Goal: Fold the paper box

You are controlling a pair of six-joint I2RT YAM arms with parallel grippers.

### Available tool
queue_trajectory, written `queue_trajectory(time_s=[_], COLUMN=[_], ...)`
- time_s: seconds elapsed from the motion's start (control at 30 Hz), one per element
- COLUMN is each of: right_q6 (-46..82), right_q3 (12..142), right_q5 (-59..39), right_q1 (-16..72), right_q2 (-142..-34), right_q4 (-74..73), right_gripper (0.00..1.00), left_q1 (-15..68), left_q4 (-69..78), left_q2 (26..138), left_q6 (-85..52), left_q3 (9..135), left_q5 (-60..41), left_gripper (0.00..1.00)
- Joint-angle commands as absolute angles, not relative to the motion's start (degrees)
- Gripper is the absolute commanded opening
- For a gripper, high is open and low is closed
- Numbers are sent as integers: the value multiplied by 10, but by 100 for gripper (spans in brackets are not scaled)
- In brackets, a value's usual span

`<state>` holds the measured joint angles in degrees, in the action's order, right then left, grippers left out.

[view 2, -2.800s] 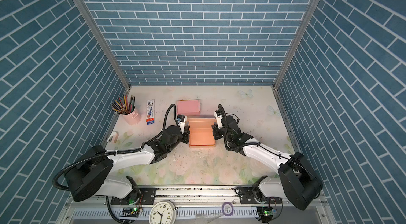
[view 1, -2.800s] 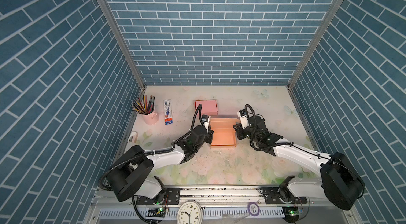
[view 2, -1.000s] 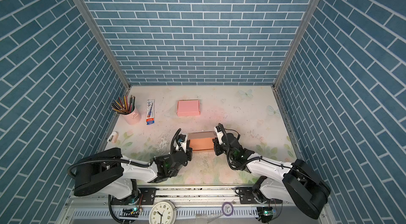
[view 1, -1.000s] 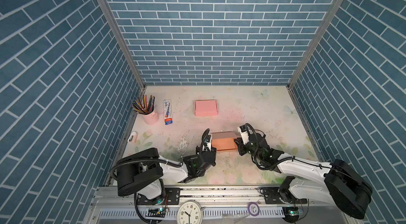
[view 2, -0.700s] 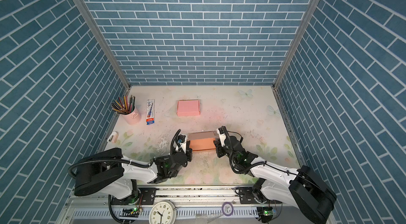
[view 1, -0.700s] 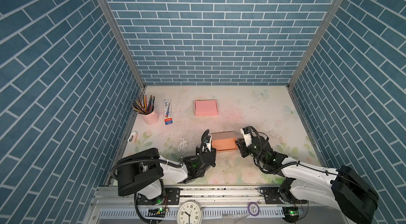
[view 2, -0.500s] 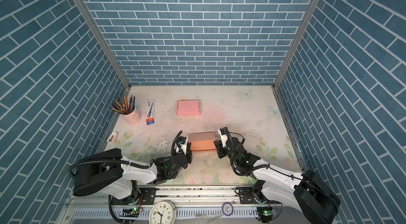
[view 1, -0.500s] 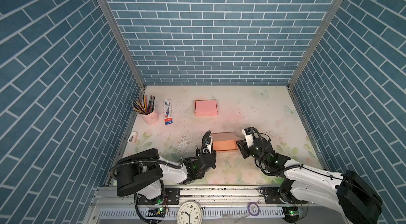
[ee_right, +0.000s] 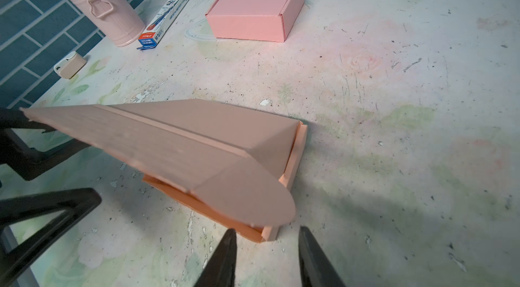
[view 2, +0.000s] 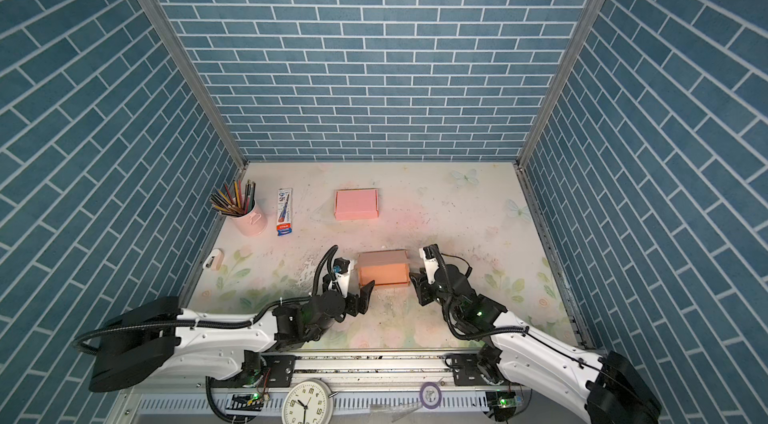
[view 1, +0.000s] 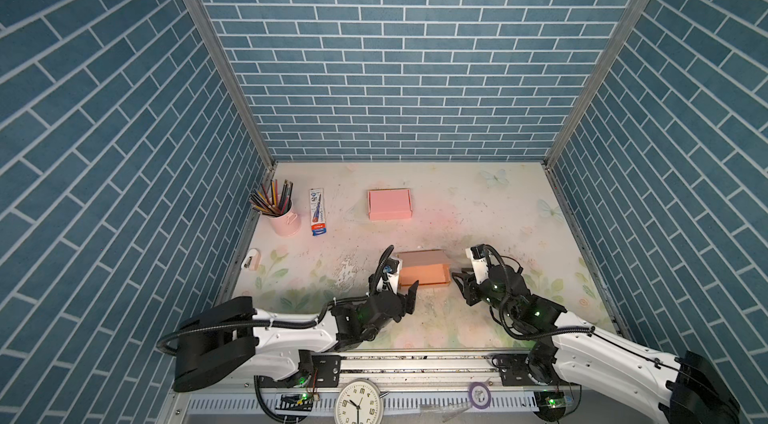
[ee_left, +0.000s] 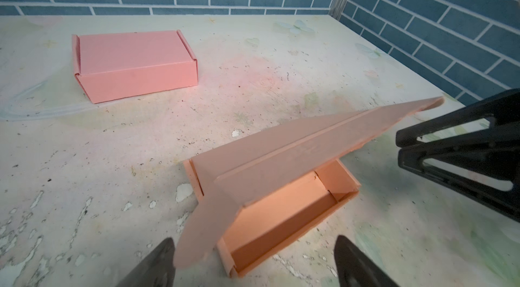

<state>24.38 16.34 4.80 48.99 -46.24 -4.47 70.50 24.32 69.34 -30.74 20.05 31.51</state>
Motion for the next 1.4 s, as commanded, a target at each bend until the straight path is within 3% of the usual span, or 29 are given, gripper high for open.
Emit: queue_trajectory(time_s=[0.0,0.23,0.37,0.73,1.07,1.37], right_q6=[277,262,240,188,139,129], right_q3=[200,268,314,414,469,469], right_q5=[37,6,-14,5,-101,-143], right_q1=[495,496,500,495,404,343], right_q2=[-429,-390,-397,-459,-574,-632], right_q4=[30,112,149,178,144,114], right_gripper=[38,40,39,44,46,46], left_q1=[713,714,708,637,472,420], left_q4=[83,-72,-120,-117,-62,-43], left_q2=[647,488,452,540,575,609], left_q6=[-343,-376,-367,-331,-335,-318], left_q3=[228,253,297,418,405,409], left_q5=[269,226,209,125,6,-28], left_gripper=[88,88,88,88,88,88])
